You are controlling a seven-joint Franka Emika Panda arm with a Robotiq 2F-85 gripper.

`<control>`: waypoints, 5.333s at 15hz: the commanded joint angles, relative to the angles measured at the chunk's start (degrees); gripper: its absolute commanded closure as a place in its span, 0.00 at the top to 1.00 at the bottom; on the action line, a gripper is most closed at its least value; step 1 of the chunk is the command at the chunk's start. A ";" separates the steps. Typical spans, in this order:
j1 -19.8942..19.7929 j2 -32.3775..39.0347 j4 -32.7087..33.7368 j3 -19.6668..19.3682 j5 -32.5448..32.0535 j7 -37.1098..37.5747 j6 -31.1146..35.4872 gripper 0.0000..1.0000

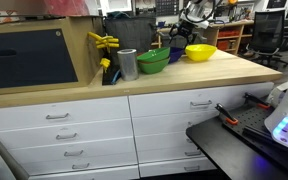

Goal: Pick up the green bowl on the right and place it in the orange bowl then move the bowls to the right.

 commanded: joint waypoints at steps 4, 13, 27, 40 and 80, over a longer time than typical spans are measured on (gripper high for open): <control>-0.52 -1.15 -2.69 -0.54 1.21 -0.46 -1.29 1.00; 1.07 -5.99 -1.38 0.75 1.39 -0.54 -1.51 1.00; 1.78 -0.52 -5.64 -0.48 13.78 -11.54 -0.69 1.00; 0.55 -2.13 -4.52 -0.35 17.63 -15.91 -5.27 1.00; -6.44 -8.22 -12.09 -5.31 -10.05 -11.43 -8.93 0.03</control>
